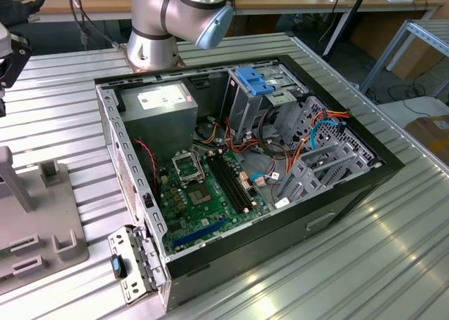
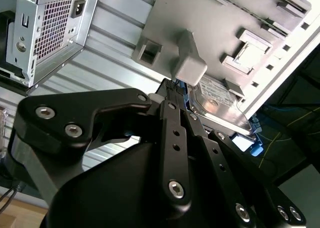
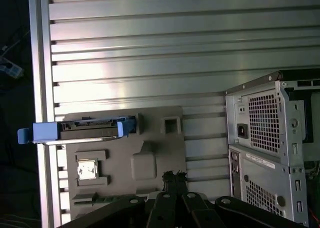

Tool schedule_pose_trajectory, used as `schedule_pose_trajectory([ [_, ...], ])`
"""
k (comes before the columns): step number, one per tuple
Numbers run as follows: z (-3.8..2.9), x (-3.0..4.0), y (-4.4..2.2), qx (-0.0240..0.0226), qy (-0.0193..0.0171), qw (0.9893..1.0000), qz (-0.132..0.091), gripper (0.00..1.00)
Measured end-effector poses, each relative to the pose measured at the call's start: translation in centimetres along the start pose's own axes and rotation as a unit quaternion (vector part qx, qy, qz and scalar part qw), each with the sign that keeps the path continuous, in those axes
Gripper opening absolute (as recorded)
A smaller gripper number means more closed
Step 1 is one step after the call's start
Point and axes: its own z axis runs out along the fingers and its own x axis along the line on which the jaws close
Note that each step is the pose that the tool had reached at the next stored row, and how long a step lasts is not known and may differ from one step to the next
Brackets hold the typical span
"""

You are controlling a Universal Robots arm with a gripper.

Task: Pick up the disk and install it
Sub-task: 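Reach for the disk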

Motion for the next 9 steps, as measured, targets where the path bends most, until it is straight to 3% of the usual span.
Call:
schedule_pose_trajectory([
  [6,-0.02,1.08,-0.08,0.0000,0.0000,1.0000,0.000,0.11],
  [9,-0.02,1.29,-0.10,0.0000,0.0000,1.0000,0.000,0.11],
])
